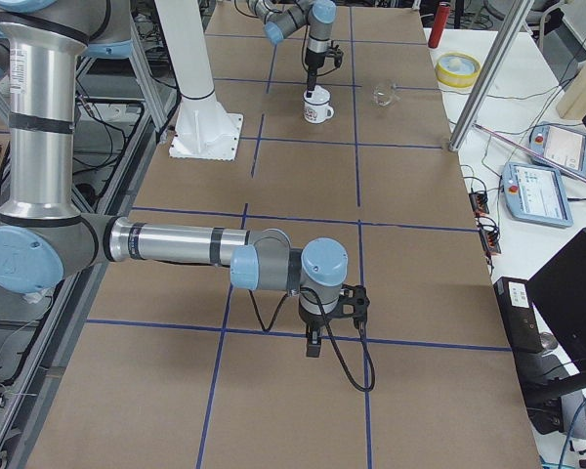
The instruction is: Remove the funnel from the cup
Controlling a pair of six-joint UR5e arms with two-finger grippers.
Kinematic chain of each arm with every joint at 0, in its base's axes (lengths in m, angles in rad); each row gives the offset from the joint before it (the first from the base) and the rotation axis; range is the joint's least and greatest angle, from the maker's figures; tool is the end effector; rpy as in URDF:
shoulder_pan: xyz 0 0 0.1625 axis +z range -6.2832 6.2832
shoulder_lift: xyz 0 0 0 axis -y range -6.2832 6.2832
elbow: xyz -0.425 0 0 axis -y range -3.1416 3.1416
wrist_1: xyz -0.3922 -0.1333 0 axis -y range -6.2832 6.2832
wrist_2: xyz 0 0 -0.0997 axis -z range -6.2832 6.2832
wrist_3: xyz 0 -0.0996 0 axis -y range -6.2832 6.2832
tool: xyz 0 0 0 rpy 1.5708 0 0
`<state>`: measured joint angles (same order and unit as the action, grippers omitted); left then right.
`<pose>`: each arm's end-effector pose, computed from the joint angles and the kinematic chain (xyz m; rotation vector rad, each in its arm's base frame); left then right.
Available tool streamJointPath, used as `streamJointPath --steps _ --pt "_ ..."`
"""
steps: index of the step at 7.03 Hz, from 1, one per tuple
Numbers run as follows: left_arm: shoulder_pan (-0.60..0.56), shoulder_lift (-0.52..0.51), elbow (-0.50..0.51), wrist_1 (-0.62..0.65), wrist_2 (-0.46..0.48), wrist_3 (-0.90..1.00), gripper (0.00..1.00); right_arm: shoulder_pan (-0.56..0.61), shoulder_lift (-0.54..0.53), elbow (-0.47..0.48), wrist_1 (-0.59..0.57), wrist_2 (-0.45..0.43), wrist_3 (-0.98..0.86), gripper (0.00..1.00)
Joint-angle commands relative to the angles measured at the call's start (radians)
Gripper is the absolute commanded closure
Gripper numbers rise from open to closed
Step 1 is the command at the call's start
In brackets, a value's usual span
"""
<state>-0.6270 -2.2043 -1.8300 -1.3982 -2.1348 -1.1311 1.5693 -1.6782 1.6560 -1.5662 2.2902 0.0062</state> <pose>0.4616 -0.4333 0.1971 -0.1079 0.8758 0.0280 0.0670 -0.4450 0.6704 -0.0196 -0.7193 0.0108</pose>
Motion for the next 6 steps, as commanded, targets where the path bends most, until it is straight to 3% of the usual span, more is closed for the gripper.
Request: streamJointPath --steps 1,3,6 --pt "-0.046 0.029 -0.078 0.001 0.003 0.011 0.00 0.000 0.000 -0.001 0.000 0.000 0.000 0.00" --pt "-0.193 0.058 -0.152 0.004 0.009 0.069 0.00 0.000 0.000 0.001 0.000 0.000 0.000 0.00" --pt "-0.405 0.125 -0.143 0.005 0.007 0.481 0.00 0.000 0.000 0.001 0.000 0.000 0.000 0.00"
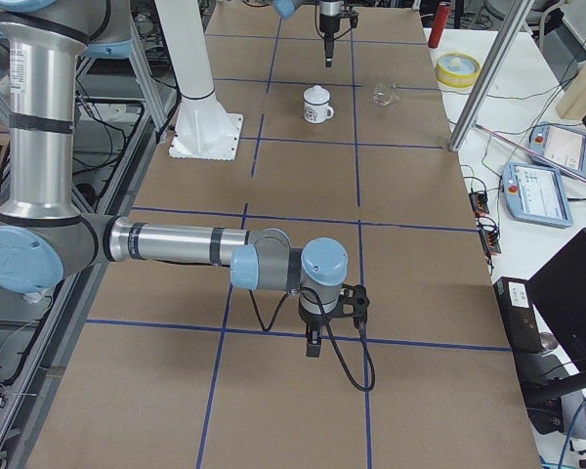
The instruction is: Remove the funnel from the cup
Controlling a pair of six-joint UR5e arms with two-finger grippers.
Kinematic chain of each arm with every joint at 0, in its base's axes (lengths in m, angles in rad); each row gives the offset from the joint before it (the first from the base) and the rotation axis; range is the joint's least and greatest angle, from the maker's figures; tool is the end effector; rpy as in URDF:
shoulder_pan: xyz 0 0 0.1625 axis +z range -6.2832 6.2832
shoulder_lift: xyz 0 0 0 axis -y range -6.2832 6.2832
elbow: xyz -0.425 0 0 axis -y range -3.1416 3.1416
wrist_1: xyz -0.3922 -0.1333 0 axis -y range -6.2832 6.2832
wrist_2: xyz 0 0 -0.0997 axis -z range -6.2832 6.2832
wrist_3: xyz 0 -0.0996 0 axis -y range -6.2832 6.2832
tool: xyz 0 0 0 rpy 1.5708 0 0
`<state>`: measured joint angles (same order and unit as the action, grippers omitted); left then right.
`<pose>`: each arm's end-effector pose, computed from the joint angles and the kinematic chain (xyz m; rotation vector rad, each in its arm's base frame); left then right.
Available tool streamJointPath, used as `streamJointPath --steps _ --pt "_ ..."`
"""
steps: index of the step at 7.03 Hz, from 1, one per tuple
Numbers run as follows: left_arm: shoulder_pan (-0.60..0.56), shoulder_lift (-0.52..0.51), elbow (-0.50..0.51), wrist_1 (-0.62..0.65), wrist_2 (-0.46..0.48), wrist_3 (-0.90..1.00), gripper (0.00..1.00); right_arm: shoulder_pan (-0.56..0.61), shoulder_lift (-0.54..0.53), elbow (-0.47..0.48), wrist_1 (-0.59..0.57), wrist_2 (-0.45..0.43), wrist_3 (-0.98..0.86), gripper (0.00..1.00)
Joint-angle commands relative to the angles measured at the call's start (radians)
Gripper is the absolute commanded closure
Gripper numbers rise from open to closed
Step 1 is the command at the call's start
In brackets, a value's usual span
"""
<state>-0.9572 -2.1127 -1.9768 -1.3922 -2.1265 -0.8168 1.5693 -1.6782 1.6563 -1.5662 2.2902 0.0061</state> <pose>0.2671 -0.5195 0.1995 0.2190 0.8878 0.0248 0.0670 -0.4450 0.6703 -0.0193 -0.7193 0.0106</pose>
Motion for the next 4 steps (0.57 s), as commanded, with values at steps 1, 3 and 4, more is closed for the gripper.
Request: streamJointPath --steps 1,3,4 --pt "-0.150 0.077 0.028 -0.005 -0.009 0.353 0.00 0.000 0.000 -0.001 0.000 0.000 0.000 0.00" --pt "-0.297 0.120 0.154 -0.013 -0.030 0.639 0.00 0.000 0.000 -0.001 0.000 0.000 0.000 0.00" --pt "-0.357 0.138 0.212 -0.022 -0.077 0.725 0.00 0.000 0.000 0.000 0.000 0.000 0.000 0.00"
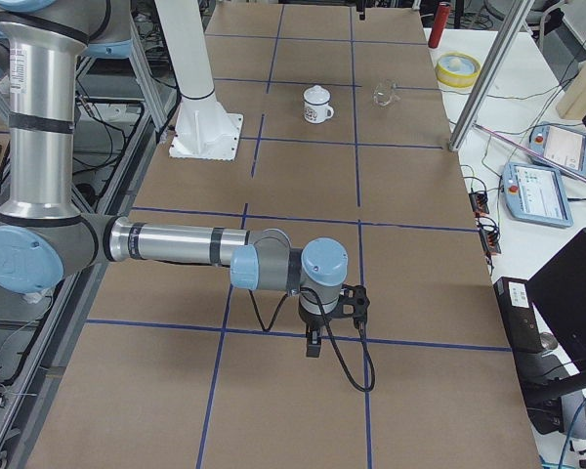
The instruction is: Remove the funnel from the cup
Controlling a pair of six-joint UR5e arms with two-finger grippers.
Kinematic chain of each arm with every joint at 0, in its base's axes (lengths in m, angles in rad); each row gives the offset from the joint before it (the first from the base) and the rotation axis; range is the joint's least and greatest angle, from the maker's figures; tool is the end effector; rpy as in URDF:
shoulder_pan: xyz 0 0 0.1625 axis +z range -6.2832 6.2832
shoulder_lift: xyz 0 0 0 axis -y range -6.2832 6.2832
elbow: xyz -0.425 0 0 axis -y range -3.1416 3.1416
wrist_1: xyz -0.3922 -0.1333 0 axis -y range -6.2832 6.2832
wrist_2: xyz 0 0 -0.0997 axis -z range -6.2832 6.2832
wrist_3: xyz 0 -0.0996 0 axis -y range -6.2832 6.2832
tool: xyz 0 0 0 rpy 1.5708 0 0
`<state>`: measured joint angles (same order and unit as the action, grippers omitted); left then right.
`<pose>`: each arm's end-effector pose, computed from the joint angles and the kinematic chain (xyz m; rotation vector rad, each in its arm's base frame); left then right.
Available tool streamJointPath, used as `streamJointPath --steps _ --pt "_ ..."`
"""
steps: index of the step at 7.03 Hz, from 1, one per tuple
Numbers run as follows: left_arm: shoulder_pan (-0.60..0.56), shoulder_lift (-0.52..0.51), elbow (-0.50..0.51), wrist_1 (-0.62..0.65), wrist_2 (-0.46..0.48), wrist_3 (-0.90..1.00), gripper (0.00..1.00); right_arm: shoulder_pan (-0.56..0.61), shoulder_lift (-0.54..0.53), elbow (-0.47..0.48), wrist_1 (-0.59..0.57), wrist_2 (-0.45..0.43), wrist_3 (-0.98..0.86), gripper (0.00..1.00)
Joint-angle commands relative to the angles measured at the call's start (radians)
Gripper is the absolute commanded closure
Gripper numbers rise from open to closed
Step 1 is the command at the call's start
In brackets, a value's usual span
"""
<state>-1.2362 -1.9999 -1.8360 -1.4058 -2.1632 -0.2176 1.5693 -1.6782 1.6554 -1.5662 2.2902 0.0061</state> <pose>0.1256 -0.5979 0.3190 0.3372 0.6979 0.2678 0.0670 -0.4450 0.6707 -0.0201 -0.7193 0.0110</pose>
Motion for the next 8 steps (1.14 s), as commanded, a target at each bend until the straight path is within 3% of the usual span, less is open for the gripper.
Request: streamJointPath --steps 1,3,4,5,8 --pt "-0.171 0.061 0.111 -0.009 -0.079 0.173 0.00 0.000 0.000 0.000 0.000 0.000 0.000 0.00" --pt "-0.290 0.170 0.174 -0.016 -0.079 0.399 0.00 0.000 0.000 0.000 0.000 0.000 0.000 0.00" --pt "-0.311 0.250 0.176 -0.060 -0.081 0.406 0.00 0.000 0.000 0.000 0.000 0.000 0.000 0.00" --pt "-0.312 0.347 0.201 -0.185 -0.081 0.399 0.00 0.000 0.000 0.000 0.000 0.000 0.000 0.00" --pt "-0.315 0.355 0.285 -0.202 -0.120 0.393 0.00 0.000 0.000 0.000 0.000 0.000 0.000 0.00"
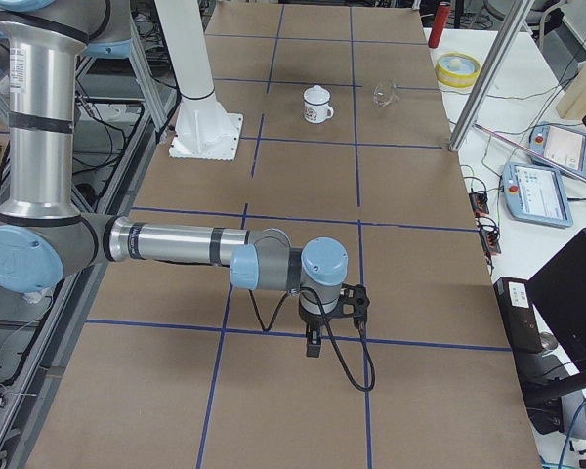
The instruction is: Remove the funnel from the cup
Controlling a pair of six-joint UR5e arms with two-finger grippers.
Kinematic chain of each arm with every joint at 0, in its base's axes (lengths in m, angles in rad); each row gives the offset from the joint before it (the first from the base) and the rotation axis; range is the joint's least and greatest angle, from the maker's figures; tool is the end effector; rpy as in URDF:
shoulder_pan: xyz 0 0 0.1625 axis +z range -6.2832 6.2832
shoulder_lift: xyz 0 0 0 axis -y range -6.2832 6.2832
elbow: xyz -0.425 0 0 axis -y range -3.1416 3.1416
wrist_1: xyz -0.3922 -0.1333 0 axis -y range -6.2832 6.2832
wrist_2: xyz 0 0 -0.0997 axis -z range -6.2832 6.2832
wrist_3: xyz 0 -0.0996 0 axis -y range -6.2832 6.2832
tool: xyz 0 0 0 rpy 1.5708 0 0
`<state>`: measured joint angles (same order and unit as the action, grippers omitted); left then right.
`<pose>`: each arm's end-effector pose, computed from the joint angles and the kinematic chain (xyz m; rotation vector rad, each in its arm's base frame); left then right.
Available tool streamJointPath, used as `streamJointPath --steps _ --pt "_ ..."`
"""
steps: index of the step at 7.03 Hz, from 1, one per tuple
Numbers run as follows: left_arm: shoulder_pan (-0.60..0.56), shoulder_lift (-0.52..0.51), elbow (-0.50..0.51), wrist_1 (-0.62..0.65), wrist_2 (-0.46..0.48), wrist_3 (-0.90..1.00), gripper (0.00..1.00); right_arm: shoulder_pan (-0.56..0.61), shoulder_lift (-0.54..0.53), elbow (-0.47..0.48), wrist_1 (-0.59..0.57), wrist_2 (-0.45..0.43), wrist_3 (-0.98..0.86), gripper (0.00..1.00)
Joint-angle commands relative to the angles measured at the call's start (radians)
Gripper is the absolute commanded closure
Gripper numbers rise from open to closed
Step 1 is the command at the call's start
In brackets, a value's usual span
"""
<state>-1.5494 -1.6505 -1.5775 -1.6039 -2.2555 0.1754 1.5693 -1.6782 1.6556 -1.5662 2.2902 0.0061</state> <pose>-0.0589 -0.5341 0.6170 0.1674 0.6745 0.2297 0.0670 -0.4450 0.6706 -0.0199 -0.7193 0.0109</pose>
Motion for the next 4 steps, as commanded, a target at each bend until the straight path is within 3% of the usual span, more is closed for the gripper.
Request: streamJointPath --steps 1,4 --pt "-0.004 0.009 0.034 -0.002 -0.059 0.001 0.00 0.000 0.000 0.000 0.000 0.000 0.000 0.00" --pt "-0.012 0.009 0.027 0.027 -0.059 0.003 0.00 0.000 0.000 0.000 0.000 0.000 0.000 0.00"
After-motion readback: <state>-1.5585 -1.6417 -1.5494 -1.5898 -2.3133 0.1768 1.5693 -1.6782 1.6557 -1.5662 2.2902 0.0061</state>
